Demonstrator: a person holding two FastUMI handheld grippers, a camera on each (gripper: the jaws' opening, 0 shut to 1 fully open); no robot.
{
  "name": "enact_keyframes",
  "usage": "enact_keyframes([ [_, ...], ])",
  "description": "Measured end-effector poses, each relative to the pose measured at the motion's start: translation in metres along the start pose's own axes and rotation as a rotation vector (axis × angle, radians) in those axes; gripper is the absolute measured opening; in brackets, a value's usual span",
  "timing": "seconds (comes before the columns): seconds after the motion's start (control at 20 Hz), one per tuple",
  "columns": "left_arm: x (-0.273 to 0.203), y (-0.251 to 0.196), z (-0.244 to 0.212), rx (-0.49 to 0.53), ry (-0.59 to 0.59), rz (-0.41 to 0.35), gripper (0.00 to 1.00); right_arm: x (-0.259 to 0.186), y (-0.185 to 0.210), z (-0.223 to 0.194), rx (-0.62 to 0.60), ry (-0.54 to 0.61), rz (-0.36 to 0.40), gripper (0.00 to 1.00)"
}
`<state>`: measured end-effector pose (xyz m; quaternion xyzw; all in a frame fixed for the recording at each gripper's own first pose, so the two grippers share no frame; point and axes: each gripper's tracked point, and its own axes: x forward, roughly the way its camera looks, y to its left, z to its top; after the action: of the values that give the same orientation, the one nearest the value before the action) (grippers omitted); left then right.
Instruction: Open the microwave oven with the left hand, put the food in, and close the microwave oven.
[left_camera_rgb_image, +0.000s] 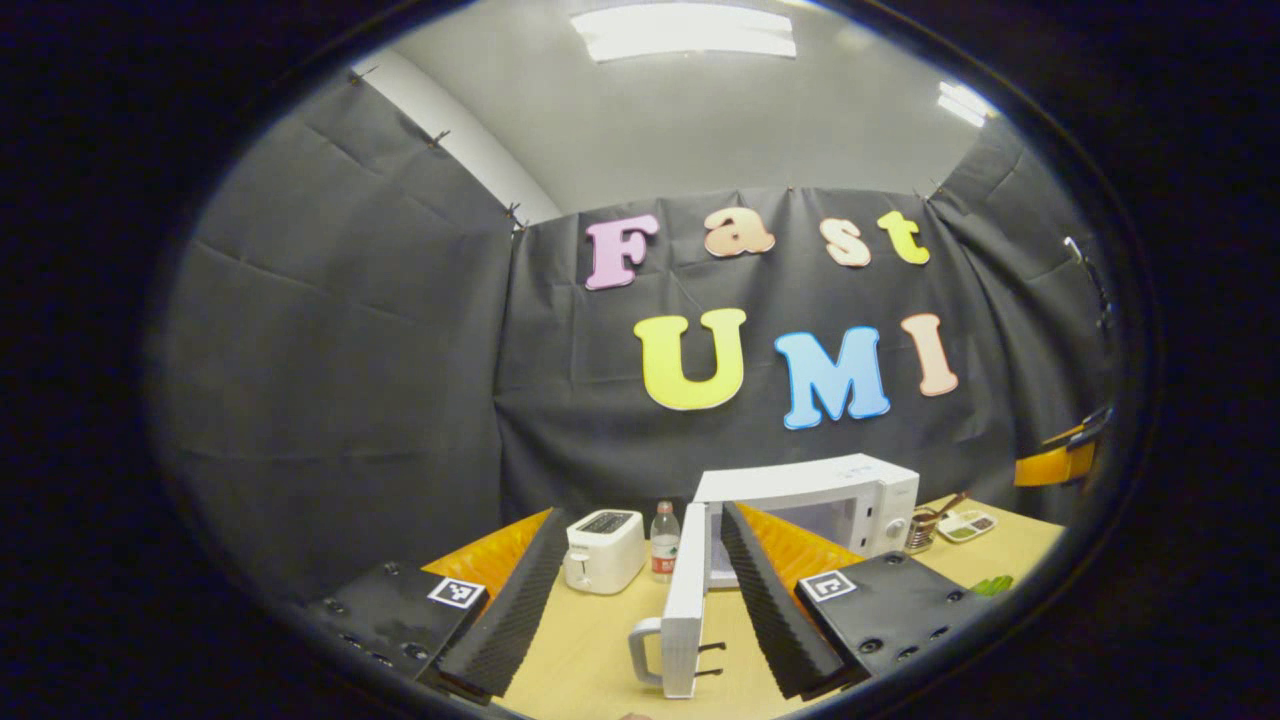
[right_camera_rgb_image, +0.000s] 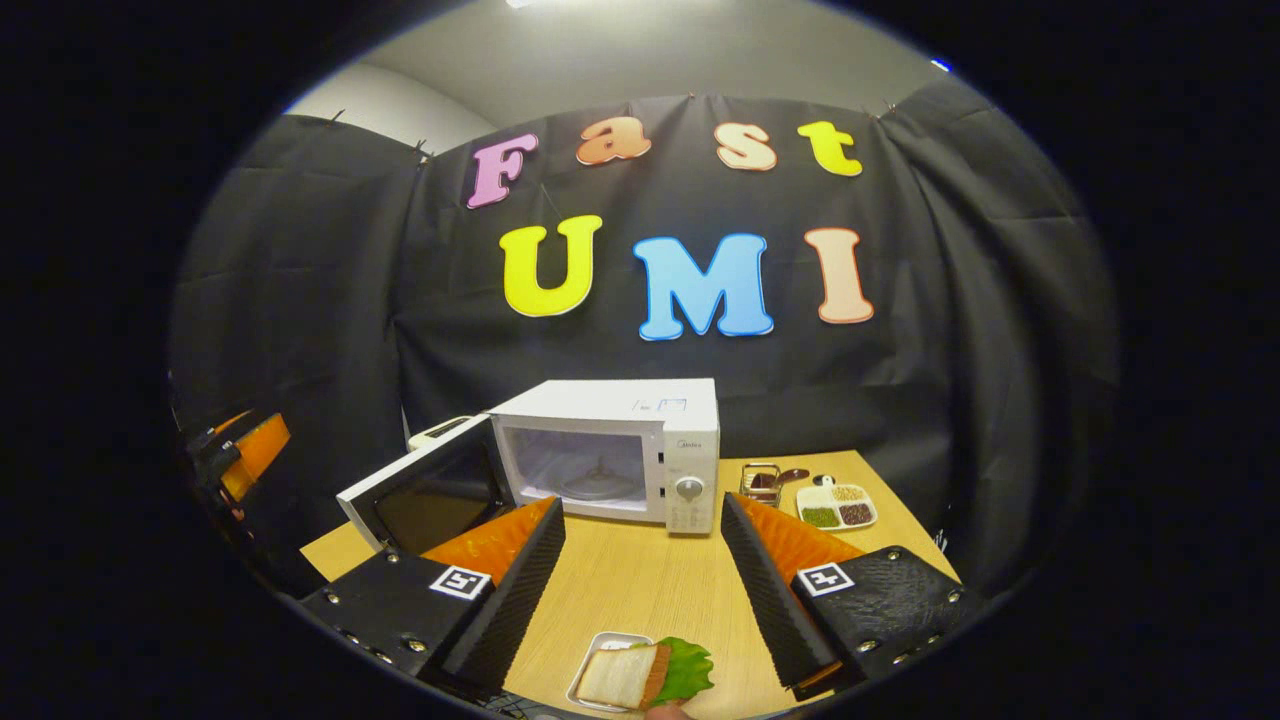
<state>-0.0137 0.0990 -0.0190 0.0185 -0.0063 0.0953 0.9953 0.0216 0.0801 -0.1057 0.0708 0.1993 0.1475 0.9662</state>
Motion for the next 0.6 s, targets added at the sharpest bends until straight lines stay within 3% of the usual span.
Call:
enact_keyframes([
  [0.25,-0.005,-0.025,0.024,0.027,-0.048,-0.003,0.99,0.010,-0.020,-0.042,0.088,0.137,0.026,0.97],
  [0.6,-0.008,-0.038,0.020,0.055,-0.026,0.002,0.99,0.009,-0.028,-0.126,0.204,0.415,0.055,0.97],
])
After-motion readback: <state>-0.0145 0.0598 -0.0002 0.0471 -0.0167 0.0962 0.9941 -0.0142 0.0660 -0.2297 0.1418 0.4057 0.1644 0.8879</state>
